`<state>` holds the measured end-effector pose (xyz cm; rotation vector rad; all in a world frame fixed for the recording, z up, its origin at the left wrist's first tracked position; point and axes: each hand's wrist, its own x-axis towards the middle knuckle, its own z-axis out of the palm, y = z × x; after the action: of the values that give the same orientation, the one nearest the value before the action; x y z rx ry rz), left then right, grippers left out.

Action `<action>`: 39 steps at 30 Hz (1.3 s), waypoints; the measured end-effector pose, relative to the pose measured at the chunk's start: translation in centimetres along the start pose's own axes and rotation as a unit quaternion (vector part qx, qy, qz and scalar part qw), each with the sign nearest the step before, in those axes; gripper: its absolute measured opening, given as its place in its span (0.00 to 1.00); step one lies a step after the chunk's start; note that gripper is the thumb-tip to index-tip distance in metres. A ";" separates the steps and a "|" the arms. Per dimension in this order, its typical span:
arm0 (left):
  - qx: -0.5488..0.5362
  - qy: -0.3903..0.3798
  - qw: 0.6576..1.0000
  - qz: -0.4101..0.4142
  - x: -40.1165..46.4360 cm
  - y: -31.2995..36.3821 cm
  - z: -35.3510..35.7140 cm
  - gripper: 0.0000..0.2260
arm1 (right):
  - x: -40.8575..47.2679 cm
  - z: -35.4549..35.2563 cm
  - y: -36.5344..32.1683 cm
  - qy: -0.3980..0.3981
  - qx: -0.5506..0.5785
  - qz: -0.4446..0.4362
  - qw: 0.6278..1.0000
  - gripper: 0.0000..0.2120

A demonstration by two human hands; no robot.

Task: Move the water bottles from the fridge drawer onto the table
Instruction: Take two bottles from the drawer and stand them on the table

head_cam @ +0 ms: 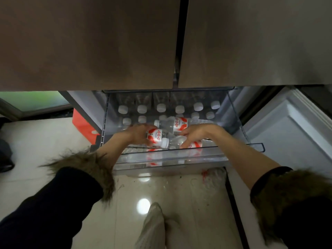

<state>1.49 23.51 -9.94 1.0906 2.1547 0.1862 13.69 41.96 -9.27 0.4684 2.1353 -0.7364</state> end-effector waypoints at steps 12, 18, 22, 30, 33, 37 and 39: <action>0.077 -0.014 0.997 -0.004 2.0 -0.2 0.1 0.30 | -0.8 0.3 0.5 0.045 0.016 -0.037 0.998 0.30; 0.048 0.039 0.998 0.005 0.7 -0.4 0.2 0.29 | -3.8 0.8 0.4 0.159 0.077 -0.064 0.982 0.31; 0.019 0.070 0.997 0.008 -0.4 -0.3 -0.9 0.31 | -6.2 1.5 0.4 0.242 0.106 -0.080 0.961 0.29; -0.027 0.154 0.986 0.058 -4.8 0.3 -2.1 0.34 | -7.9 3.4 -0.1 0.383 0.129 -0.105 0.908 0.36; -0.012 0.195 0.977 0.087 -7.0 1.0 -1.6 0.32 | -9.2 4.5 -0.7 0.419 0.140 -0.142 0.886 0.35; -0.017 0.284 0.954 0.094 -10.5 2.0 -1.4 0.31 | -11.6 4.8 -2.0 0.456 0.140 -0.196 0.857 0.32; -0.038 0.341 0.934 0.098 -12.7 2.6 -1.1 0.30 | -13.0 4.8 -2.8 0.473 0.151 -0.226 0.838 0.32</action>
<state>7.54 15.81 -1.38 1.3282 2.5938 0.8405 22.76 35.69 -0.37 0.5730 3.1389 -1.3150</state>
